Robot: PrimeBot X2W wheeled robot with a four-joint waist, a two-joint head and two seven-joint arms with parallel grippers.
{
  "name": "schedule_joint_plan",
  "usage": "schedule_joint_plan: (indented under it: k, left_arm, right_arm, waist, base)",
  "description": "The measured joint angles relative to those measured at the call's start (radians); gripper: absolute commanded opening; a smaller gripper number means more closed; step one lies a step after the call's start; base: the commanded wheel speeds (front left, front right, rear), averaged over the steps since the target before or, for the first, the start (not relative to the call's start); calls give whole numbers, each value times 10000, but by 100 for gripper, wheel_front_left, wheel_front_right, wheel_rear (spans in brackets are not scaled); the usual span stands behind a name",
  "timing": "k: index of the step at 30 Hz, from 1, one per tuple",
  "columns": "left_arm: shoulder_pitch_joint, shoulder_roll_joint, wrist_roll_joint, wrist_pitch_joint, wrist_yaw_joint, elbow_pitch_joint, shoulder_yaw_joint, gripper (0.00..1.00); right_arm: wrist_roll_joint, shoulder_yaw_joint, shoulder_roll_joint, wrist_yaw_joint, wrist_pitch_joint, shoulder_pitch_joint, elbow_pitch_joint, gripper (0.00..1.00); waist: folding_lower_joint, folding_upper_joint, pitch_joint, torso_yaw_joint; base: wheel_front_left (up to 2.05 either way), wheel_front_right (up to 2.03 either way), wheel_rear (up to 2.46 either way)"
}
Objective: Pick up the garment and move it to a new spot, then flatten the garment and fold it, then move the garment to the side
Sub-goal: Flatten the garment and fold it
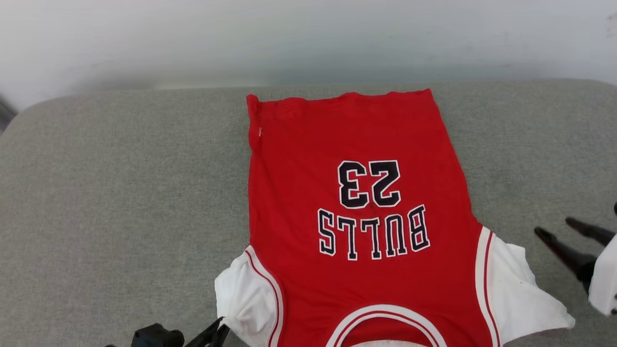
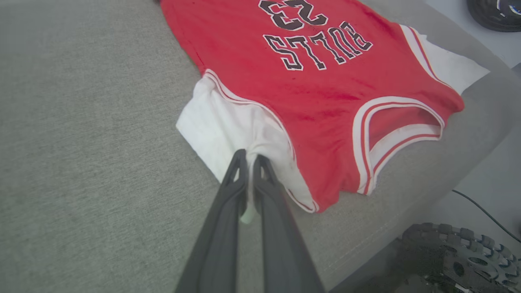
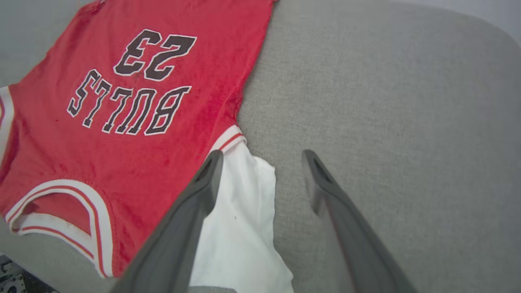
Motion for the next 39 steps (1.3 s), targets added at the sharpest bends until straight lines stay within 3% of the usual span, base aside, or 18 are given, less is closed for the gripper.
schedule_joint_plan:
  k: [7, 11, 18, 24, 30, 39]
  left_arm:
    - [-580, -29, 570, 284, 10, -1197, -343, 0]
    - [-1021, -161, 803, 339, -111, -1593, -493, 0]
    - [-1943, -690, 1103, 355, -453, -1722, -876, 0]
    - [-2477, -1081, 1233, 291, -679, -1695, -1185, 0]
    - [-2747, -1371, 1235, 146, -861, -1599, -1411, 0]
    - [-3076, -1741, 1231, -130, -1058, -1258, -1659, 0]
  right_arm:
    - [-194, -1434, 825, -2, 2823, -2087, -134, 100]
    - [-1035, -2061, 1404, 0, 3965, -3803, 36, 100]
    - [-3359, -3060, 2257, 0, 5093, -6720, 1714, 100]
    - [-4924, -4015, 2504, -2, 6541, -8549, 3438, 100]
    - [-6019, -4679, 2589, -2, 8138, -9542, 4284, 100]
    - [-7003, -5298, 2535, -4, 9764, -9531, 4004, 100]
  waist:
    - [1, 0, 904, 460]
    - [2, 0, 1577, 894]
    - [3, 0, 2740, 1982]
    - [3, 0, 3600, 2980]
    - [3, 0, 4343, 3794]
    - [1, 0, 5011, 4599]
  base:
    - [0, 0, 0]
    - [0, 0, 0]
    - [0, 0, 0]
    - [0, 0, 0]
    - [0, 0, 0]
    - [0, 0, 0]
